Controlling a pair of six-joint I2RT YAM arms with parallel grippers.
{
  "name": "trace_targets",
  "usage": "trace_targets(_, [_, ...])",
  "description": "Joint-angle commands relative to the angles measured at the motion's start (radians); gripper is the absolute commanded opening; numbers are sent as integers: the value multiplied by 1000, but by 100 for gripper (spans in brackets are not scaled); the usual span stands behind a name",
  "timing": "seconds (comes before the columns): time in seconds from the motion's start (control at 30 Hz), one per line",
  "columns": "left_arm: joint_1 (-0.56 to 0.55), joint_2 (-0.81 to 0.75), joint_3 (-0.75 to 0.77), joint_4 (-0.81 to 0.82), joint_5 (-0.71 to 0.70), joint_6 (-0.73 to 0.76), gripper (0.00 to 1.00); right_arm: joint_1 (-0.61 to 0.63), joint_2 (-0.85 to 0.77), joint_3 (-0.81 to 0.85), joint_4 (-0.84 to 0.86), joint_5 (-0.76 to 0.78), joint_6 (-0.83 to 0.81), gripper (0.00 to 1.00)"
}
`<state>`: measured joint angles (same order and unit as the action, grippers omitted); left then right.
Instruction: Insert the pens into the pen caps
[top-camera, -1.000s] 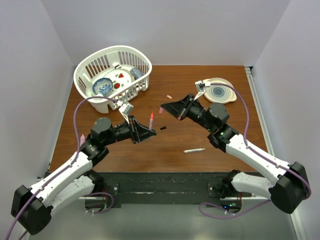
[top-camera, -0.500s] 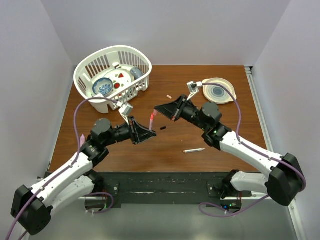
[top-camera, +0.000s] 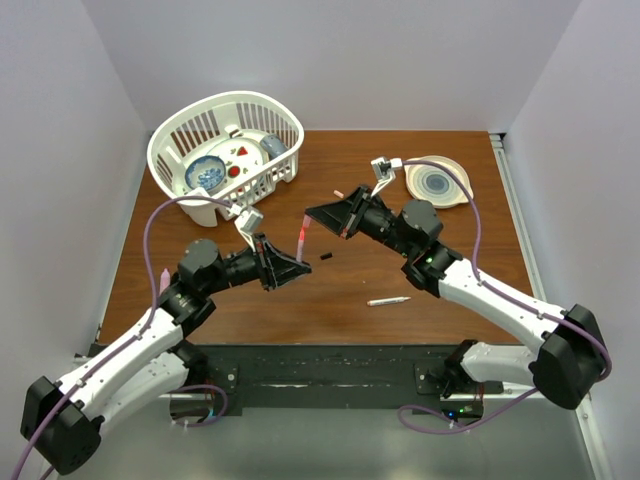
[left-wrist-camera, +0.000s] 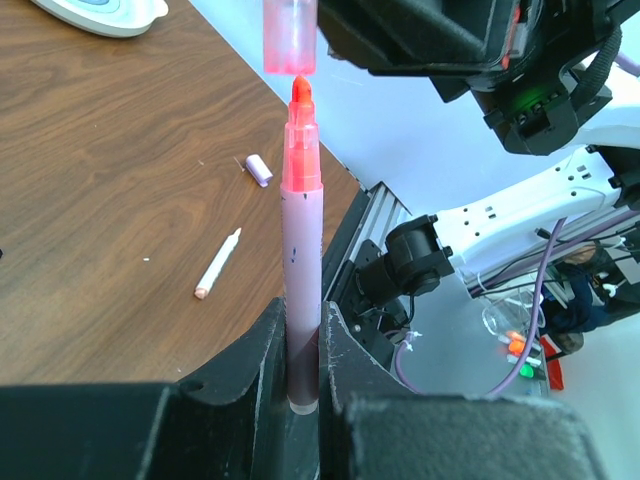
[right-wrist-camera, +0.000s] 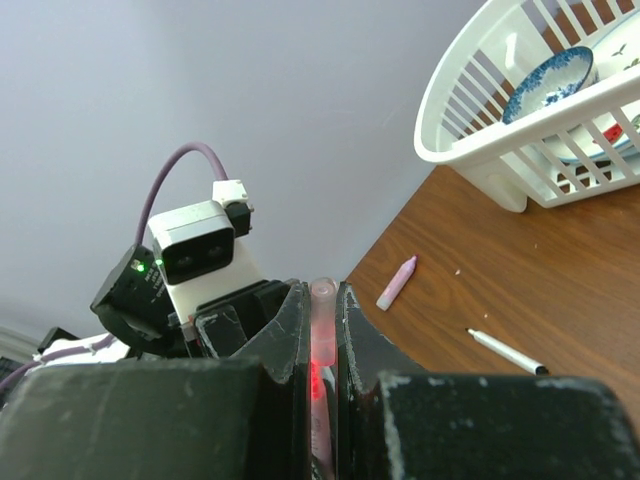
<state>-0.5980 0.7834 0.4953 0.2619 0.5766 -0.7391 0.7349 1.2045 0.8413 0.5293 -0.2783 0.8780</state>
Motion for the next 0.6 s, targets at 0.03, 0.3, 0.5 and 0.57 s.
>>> trace_targets(0.03, [-2, -13, -8, -4, 2, 26, 0, 8, -10, 67, 3, 10, -39, 0])
trace_targets(0.3, [-2, -13, -6, -6, -6, 30, 0, 11, -2, 55, 5, -16, -34, 0])
trace_targets(0.5, [-2, -15, 0, -12, -9, 35, 0, 17, 6, 54, -18, -24, -56, 0])
trace_targets(0.57, [-2, -16, 0, -13, -12, 37, 0, 20, 17, 59, -25, -30, -57, 0])
